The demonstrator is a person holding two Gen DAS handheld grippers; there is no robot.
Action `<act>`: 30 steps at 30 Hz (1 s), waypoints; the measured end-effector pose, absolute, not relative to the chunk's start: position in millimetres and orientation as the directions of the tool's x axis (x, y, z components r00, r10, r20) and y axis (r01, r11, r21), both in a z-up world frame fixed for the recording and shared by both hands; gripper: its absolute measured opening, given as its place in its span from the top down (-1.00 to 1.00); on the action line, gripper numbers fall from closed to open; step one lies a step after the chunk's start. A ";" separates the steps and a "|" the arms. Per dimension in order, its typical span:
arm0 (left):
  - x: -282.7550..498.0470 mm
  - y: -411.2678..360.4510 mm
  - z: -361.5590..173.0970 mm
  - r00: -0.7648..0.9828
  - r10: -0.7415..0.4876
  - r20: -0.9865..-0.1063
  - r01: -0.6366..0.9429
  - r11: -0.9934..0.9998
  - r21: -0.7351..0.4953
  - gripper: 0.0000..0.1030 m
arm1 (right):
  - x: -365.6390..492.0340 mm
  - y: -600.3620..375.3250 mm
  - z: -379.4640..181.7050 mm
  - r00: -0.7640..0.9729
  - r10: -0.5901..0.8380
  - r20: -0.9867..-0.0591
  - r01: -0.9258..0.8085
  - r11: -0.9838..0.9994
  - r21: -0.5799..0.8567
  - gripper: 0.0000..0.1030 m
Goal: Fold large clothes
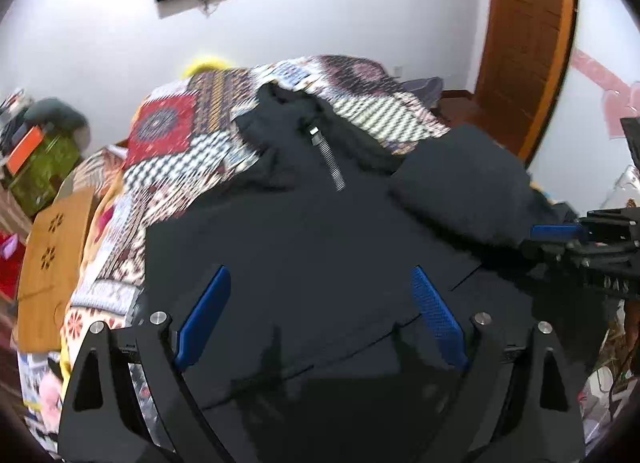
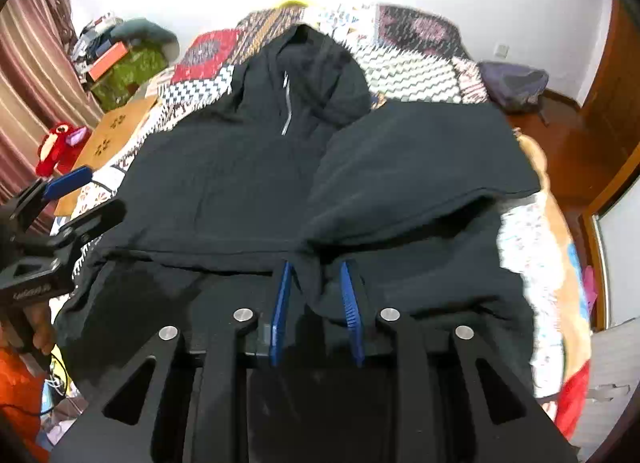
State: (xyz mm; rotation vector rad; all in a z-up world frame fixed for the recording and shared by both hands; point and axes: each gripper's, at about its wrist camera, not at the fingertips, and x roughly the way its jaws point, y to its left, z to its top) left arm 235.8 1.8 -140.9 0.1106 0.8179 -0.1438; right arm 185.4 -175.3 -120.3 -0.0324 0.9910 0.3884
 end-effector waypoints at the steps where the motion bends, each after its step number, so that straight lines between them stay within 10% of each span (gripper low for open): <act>1: 238.4 -3.9 -137.9 0.679 -0.089 -0.729 0.180 0.982 0.048 -0.78 | 182.9 -181.1 -115.0 0.506 0.305 -0.807 -0.330 0.933 0.145 0.42; 23: 321.1 -215.6 -160.6 0.638 -0.122 -0.761 0.541 0.774 0.329 -0.81 | 176.6 -322.2 -112.8 0.657 0.144 -0.740 0.040 0.974 0.224 0.15; 30: 336.6 -213.5 -193.1 0.541 -0.137 -0.830 0.560 0.795 0.233 -0.81 | 176.4 -318.8 -139.9 0.608 0.183 -0.772 0.039 0.965 0.260 0.15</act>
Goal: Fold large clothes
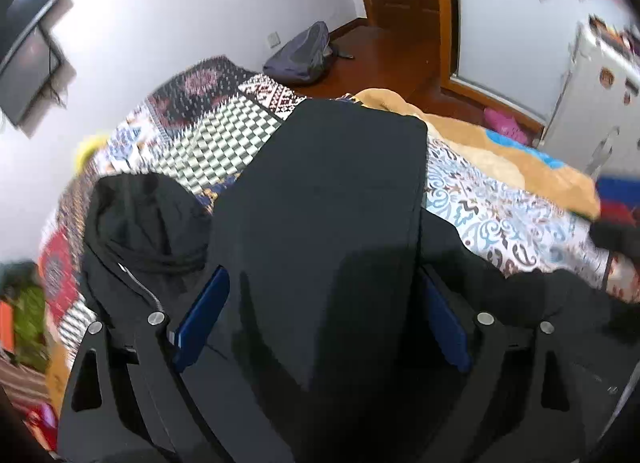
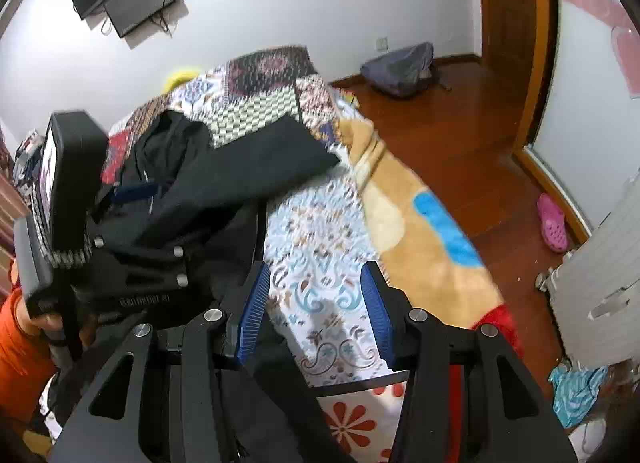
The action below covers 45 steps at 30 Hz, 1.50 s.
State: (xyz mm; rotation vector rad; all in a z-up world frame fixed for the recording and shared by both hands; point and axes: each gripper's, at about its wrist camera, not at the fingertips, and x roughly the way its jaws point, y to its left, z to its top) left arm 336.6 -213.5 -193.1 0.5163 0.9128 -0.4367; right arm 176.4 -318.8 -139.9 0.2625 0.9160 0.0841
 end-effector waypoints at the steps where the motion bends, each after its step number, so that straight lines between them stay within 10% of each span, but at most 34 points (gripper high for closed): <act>1: 339.0 -212.1 -192.4 0.541 -0.140 -0.829 0.555 0.801 0.227 -0.81 | 177.5 -315.8 -143.7 0.598 0.188 -0.779 0.037 0.965 0.261 0.15; 4: 342.9 -205.7 -188.1 0.574 -0.136 -0.807 0.528 0.815 0.238 -0.68 | 176.0 -312.3 -150.7 0.587 0.201 -0.784 0.028 0.963 0.268 0.15; 9: 343.6 -194.1 -173.9 0.608 -0.120 -0.785 0.484 0.840 0.247 0.48 | 175.6 -312.1 -156.6 0.581 0.160 -0.798 0.046 0.972 0.228 0.15; 14: 335.5 -165.3 -144.9 0.655 -0.146 -0.741 0.427 0.881 0.204 0.68 | 174.1 -314.6 -161.4 0.570 0.144 -0.809 0.069 0.973 0.221 0.15; 25: 308.5 -73.4 -136.0 0.656 -0.157 -0.738 0.318 0.945 0.082 0.58 | 195.5 -288.3 -111.8 0.637 0.108 -0.763 -0.040 0.993 0.107 0.15; 36: 274.3 -33.3 -192.6 0.585 -0.091 -0.806 0.261 0.962 0.081 -0.60 | 214.9 -230.9 -139.9 0.560 0.129 -0.818 -0.149 0.987 0.053 0.13; 45: 265.3 -13.9 -229.3 0.506 -0.065 -0.860 0.227 0.972 0.060 -0.72 | 206.0 -237.1 -145.4 0.555 0.111 -0.824 -0.117 0.992 0.054 -0.04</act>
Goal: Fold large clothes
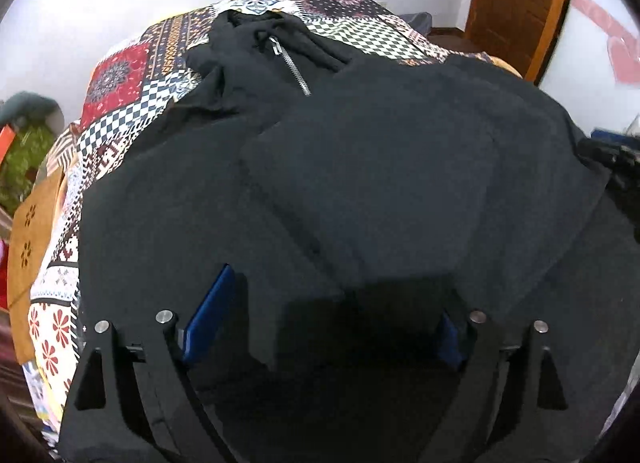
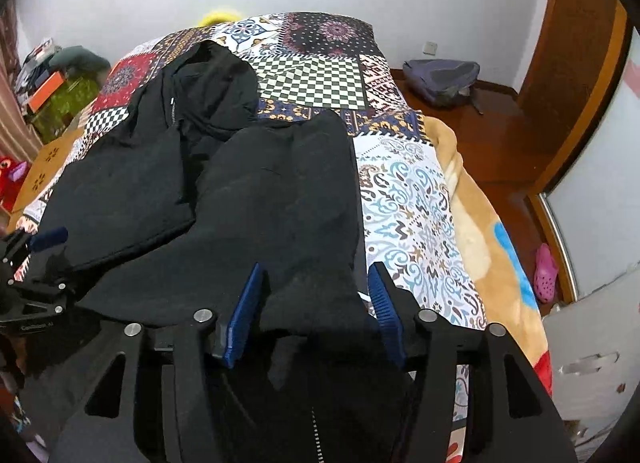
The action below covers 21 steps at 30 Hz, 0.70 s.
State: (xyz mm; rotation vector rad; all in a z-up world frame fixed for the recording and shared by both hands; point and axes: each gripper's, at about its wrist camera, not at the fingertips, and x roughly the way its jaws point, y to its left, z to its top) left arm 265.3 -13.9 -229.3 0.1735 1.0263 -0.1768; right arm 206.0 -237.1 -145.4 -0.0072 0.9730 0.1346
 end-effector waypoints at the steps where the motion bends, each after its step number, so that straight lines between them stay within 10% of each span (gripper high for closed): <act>1: 264.6 -14.6 -226.7 0.510 -0.064 -0.858 0.224 0.973 0.060 -0.72 | 205.2 -237.5 -145.7 0.555 0.110 -0.825 -0.111 0.992 0.058 -0.05; 21: 313.2 -68.9 -185.1 0.649 0.049 -0.759 0.249 0.929 0.273 -0.72 | 195.1 -243.3 -148.4 0.558 0.146 -0.817 -0.075 0.989 0.126 -0.12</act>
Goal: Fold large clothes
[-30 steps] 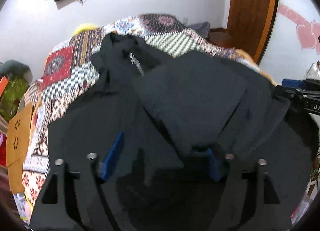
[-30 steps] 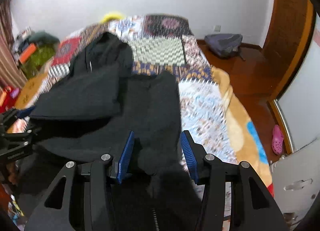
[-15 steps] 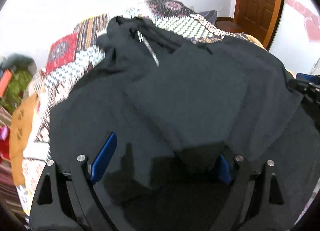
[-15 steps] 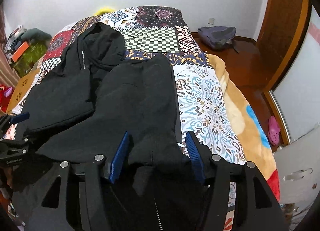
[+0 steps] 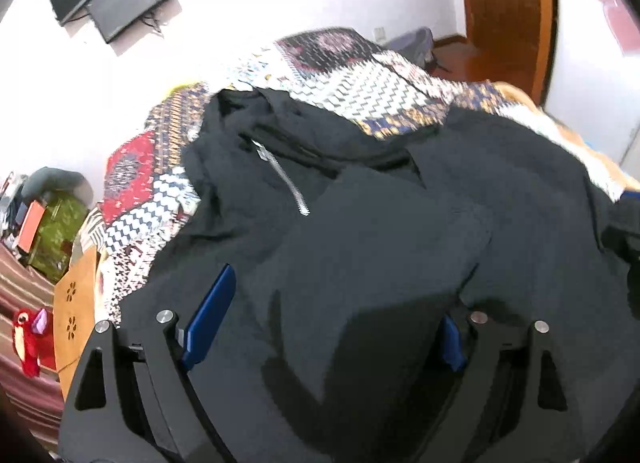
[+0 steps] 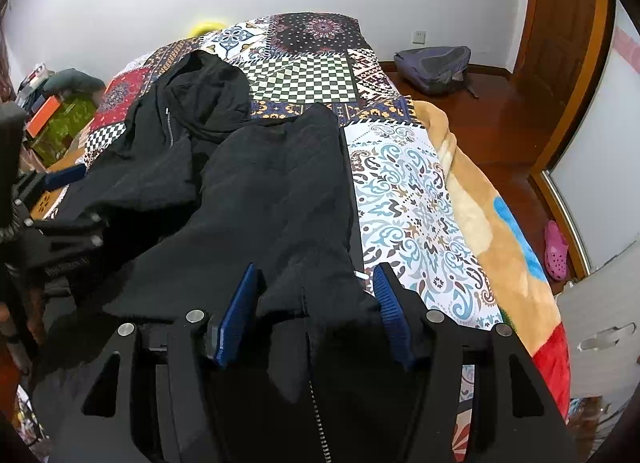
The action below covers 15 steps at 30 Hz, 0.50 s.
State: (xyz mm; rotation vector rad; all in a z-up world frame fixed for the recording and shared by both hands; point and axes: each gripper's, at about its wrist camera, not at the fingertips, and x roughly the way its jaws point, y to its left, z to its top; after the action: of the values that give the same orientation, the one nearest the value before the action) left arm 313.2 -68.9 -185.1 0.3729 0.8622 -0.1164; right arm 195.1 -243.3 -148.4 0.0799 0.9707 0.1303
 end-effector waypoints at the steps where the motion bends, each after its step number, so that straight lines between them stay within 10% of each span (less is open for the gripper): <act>1: 311.8 -59.1 -178.7 0.660 0.052 -0.750 0.229 0.936 0.267 -0.72 | 195.5 -243.9 -149.1 0.556 0.148 -0.818 -0.072 0.989 0.129 -0.14; 15: 261.2 81.3 -193.6 0.579 0.054 -0.814 -0.012 0.998 0.057 -0.75 | 195.0 -244.6 -149.4 0.553 0.137 -0.822 -0.051 0.990 0.131 -0.17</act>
State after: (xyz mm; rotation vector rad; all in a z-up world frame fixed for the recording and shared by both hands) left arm 261.2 81.3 -193.6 0.0470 0.9527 0.0389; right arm 195.0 -244.6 -149.4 0.0955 0.9786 0.1108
